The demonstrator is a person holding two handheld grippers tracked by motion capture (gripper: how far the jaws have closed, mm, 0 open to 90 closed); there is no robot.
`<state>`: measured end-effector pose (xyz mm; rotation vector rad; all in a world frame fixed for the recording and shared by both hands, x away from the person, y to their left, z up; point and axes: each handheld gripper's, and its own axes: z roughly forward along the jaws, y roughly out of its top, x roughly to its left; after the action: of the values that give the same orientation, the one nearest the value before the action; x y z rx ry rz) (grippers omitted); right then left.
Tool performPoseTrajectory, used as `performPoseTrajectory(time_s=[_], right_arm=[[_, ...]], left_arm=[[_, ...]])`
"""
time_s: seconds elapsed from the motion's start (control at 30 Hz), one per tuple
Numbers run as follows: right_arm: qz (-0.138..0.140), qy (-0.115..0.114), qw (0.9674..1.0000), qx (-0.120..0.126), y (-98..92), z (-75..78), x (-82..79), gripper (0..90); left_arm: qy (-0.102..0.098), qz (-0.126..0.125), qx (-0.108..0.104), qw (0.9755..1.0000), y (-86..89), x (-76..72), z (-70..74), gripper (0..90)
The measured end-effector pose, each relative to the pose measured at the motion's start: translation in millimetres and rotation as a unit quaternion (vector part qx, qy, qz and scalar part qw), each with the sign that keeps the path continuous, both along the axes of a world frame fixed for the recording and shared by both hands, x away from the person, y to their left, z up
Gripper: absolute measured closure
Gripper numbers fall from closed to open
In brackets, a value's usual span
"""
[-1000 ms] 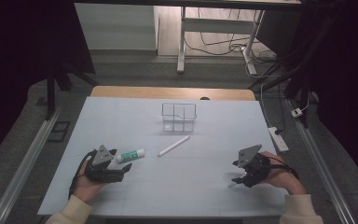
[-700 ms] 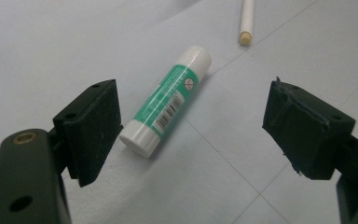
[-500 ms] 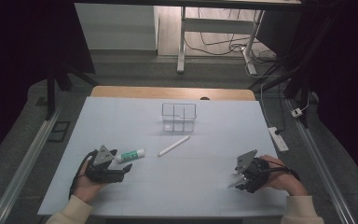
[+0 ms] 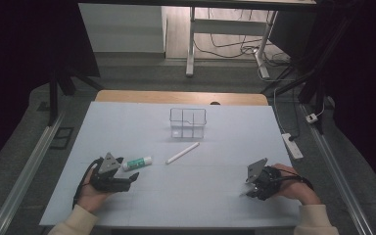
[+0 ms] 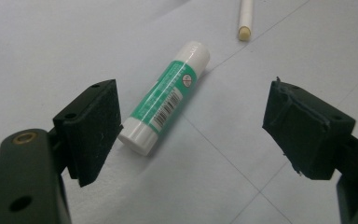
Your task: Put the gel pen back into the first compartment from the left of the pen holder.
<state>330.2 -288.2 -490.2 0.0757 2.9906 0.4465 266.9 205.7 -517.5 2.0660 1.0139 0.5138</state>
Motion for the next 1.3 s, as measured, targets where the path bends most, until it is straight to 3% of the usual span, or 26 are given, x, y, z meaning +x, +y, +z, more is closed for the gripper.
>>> performPoseTrajectory(time_s=[0.1,0.17,0.33,0.6,0.83,1.0,1.3], right_arm=[[-0.001,0.015,0.9999,0.004,-1.3,-0.5,2.2,57.3],[-0.006,0.038,0.9992,0.009,-3.1,-1.2,5.6,61.4],[-0.010,0.037,0.9990,0.023,-7.2,-1.7,9.4,78.1],[-0.010,0.039,0.9990,0.019,-6.0,-0.6,10.1,79.8],[-0.039,0.011,0.9984,0.040,-5.9,6.7,13.1,79.9],[-0.067,-0.002,0.9951,0.073,-5.8,18.7,13.9,79.9],[-0.121,-0.010,0.9831,0.136,-8.1,31.7,17.5,79.9]], left_arm=[[0.001,-0.001,0.001,1.0000,-0.4,0.3,-0.4,19.6],[0.001,-0.002,0.002,1.0000,-0.7,0.2,-0.6,19.6],[0.001,-0.001,0.003,1.0000,-1.0,0.1,-0.5,19.6],[0.001,-0.001,0.004,1.0000,-0.9,0.0,-0.5,19.6],[0.001,-0.001,0.003,1.0000,-0.6,0.1,-0.4,19.6],[0.001,-0.001,0.005,1.0000,-0.9,0.1,-0.5,19.6],[0.002,-0.001,0.005,1.0000,-1.2,0.1,-0.6,19.6]])
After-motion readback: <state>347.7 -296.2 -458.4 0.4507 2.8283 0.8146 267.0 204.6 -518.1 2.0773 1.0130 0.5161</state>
